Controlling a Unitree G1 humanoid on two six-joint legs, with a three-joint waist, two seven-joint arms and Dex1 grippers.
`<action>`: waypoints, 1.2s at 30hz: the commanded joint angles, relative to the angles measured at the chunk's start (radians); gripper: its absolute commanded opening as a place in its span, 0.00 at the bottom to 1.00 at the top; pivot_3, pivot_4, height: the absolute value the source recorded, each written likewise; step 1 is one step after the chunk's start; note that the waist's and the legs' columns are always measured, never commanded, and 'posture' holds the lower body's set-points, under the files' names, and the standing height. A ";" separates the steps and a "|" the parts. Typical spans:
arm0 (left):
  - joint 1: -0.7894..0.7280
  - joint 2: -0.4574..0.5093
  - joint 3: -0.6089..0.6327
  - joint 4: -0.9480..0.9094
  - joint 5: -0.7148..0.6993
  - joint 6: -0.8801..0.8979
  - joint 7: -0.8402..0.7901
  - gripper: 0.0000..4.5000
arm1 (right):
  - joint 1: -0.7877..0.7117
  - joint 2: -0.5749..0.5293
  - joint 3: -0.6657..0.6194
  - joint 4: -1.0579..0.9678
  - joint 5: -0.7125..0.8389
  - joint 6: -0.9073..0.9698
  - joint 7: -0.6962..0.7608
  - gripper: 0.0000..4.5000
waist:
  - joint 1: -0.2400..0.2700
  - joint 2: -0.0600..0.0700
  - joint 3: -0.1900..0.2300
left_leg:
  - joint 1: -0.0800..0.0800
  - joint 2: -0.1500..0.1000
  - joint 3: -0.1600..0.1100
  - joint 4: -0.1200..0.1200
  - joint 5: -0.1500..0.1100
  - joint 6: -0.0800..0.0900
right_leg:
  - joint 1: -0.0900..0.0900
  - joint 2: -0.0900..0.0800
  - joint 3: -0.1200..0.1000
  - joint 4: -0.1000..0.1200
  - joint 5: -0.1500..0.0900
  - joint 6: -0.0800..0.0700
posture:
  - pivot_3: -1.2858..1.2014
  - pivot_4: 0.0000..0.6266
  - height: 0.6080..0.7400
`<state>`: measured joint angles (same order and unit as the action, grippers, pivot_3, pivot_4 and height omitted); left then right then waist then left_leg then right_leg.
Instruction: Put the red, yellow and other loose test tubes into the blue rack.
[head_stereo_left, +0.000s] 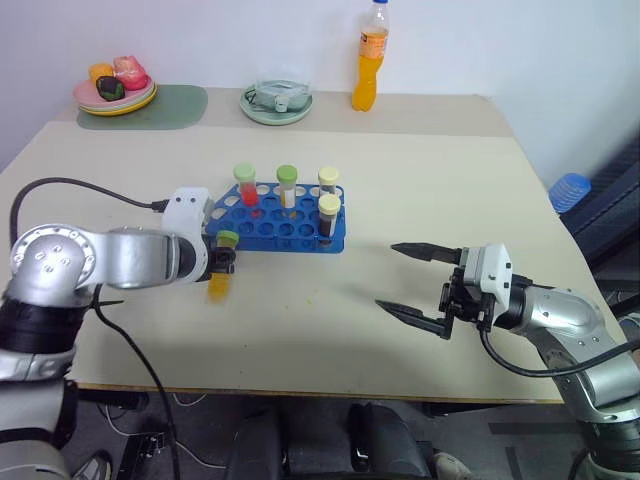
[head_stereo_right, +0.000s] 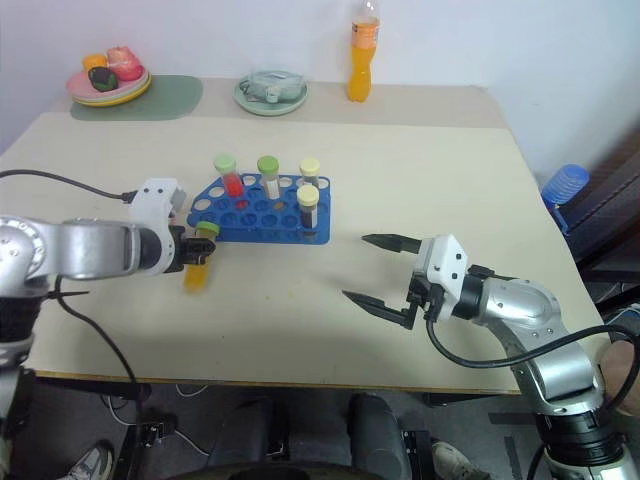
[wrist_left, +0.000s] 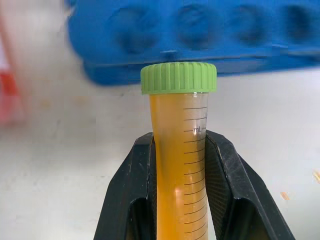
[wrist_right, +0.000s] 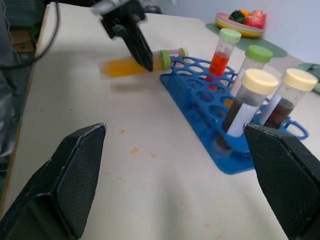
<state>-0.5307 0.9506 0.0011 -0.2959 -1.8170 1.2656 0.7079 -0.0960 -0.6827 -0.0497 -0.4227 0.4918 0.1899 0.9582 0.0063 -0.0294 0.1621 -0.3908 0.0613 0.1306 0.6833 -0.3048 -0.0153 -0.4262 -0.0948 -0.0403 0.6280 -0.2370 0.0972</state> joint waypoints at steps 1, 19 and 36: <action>0.075 0.023 0.076 -0.240 0.392 -0.237 -0.427 0.15 | -0.014 0.007 -0.012 -0.006 0.005 -0.011 -0.002 1.00 | 0.004 0.000 0.000 | 0.000 0.000 0.000 0.000 0.000 0.000 | 0.000 0.000 0.000 0.000 -0.001 -0.001 | 0.52 0.24 1.00; 0.175 -0.504 -0.134 0.084 1.435 -1.250 -1.064 0.15 | 0.045 -0.021 -0.101 -0.071 0.014 0.048 -0.081 1.00 | 0.007 0.001 -0.001 | -0.002 -0.001 0.001 0.001 -0.002 0.003 | 0.001 0.000 0.000 -0.005 0.001 0.001 | 0.52 0.24 1.00; 0.051 -0.702 -0.075 0.639 1.650 -1.711 -1.138 0.15 | 0.057 -0.020 -0.146 -0.150 0.025 0.120 -0.151 1.00 | 0.007 0.000 -0.001 | -0.002 0.000 0.001 0.001 -0.005 0.009 | 0.001 0.000 -0.001 -0.005 0.001 0.001 | 0.52 0.24 1.00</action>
<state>-0.4600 0.2540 -0.0909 0.3231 -0.1815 -0.4035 -0.4185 -0.0327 -0.6953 -0.1704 -0.5291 0.4971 0.3107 0.8156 0.0138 -0.0290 0.1613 -0.3928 0.0611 0.1317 0.6844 -0.3101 -0.0060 -0.4249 -0.0952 -0.0410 0.6228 -0.2363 0.0981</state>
